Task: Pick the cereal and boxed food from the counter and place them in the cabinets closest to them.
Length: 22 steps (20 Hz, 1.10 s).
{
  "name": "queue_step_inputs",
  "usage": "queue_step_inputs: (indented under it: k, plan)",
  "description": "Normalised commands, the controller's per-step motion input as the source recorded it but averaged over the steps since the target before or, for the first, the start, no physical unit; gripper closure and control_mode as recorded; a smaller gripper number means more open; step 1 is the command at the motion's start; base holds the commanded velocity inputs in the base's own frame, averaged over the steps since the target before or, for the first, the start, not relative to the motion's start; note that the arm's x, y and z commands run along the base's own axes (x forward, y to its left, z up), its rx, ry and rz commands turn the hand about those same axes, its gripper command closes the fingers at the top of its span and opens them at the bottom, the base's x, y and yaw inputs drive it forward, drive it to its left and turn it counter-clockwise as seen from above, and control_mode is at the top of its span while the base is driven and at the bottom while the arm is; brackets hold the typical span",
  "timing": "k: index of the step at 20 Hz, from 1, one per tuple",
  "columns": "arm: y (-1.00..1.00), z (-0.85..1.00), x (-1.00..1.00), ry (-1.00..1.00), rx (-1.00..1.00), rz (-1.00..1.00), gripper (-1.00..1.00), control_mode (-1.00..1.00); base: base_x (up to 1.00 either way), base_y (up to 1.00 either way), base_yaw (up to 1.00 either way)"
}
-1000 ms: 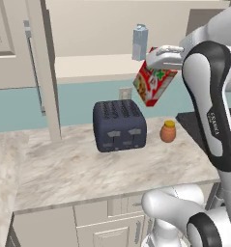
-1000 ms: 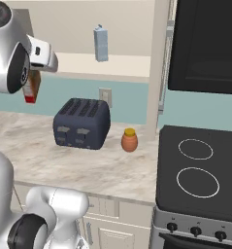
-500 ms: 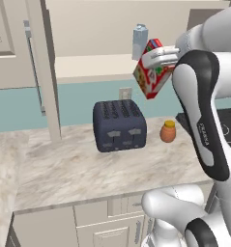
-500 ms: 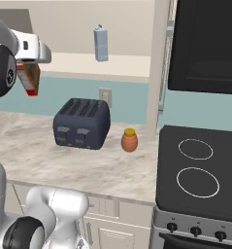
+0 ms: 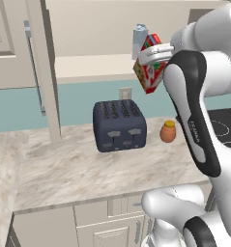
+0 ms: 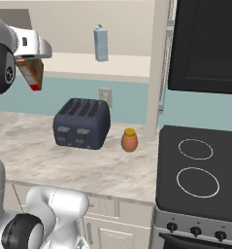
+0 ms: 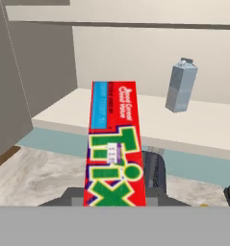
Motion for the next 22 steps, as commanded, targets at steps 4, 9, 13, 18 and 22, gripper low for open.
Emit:
queue_step_inputs:
  k: [4,9,13,18,22]
  plan:
    - [0.00,0.14,0.24,0.00,-0.01,-0.05,1.00,-1.00,0.00,0.00,0.00]
    - [0.01,0.02,0.25,0.00,-0.01,-0.05,1.00,-1.00,0.00,0.00,0.00]
    - [0.01,0.00,0.28,0.00,-0.01,-0.04,1.00,-1.00,0.00,0.00,0.00]
    - [0.02,0.00,0.37,0.00,0.00,-0.03,1.00,-1.00,0.00,0.00,0.00]
    - [0.00,0.00,0.41,0.02,0.00,-0.04,1.00,-1.00,0.00,0.00,0.00]
